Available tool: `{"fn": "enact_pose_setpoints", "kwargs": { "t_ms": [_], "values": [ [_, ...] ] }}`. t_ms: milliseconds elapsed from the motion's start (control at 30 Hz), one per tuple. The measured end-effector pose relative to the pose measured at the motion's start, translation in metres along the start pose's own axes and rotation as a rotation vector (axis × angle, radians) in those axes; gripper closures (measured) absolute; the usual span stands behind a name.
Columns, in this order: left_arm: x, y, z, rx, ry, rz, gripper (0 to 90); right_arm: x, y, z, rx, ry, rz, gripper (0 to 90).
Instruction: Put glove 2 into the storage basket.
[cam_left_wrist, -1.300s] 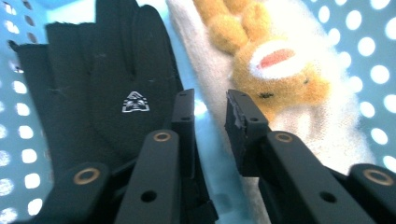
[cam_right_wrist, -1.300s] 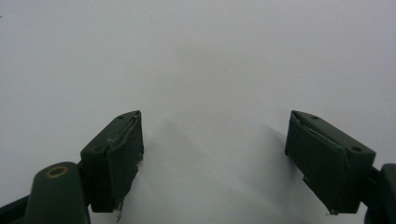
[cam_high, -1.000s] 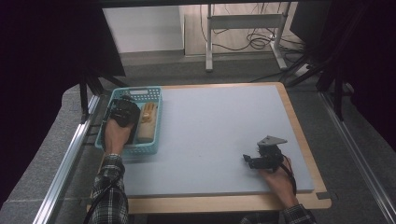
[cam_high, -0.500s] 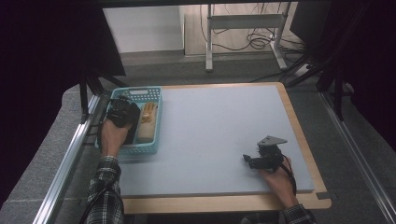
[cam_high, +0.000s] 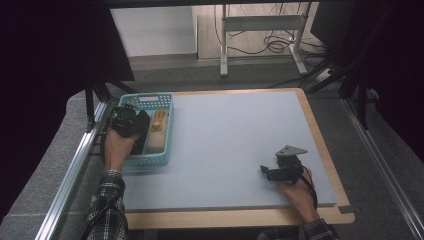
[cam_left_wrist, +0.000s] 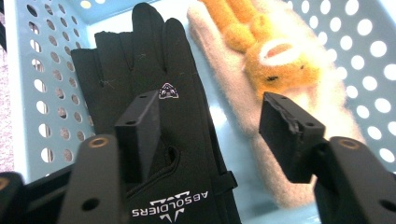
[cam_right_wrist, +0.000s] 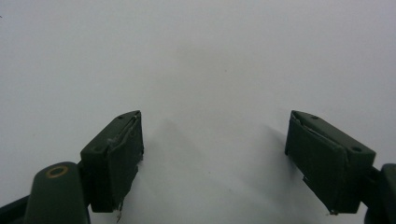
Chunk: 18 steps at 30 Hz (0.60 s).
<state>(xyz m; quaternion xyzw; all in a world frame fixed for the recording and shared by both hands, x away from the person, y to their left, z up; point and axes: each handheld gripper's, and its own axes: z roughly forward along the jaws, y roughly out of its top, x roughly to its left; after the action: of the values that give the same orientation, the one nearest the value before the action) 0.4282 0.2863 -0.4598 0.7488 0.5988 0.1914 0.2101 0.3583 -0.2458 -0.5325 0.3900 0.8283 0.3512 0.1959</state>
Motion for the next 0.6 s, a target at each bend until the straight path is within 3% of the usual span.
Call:
{"fn": "enact_pose_setpoints", "kwargs": {
  "t_ms": [367,600],
  "values": [
    [-0.0002,-0.0042,-0.0052,-0.034,-0.021,-0.023,20.4,0.0001,0.0,0.0,0.0,-0.001,0.0,19.1],
    [-0.0001,-0.009,-0.0092,-0.064,-0.039,-0.037,13.6,0.0001,0.0,0.0,0.0,-0.001,0.0,19.1]
  ]
}}
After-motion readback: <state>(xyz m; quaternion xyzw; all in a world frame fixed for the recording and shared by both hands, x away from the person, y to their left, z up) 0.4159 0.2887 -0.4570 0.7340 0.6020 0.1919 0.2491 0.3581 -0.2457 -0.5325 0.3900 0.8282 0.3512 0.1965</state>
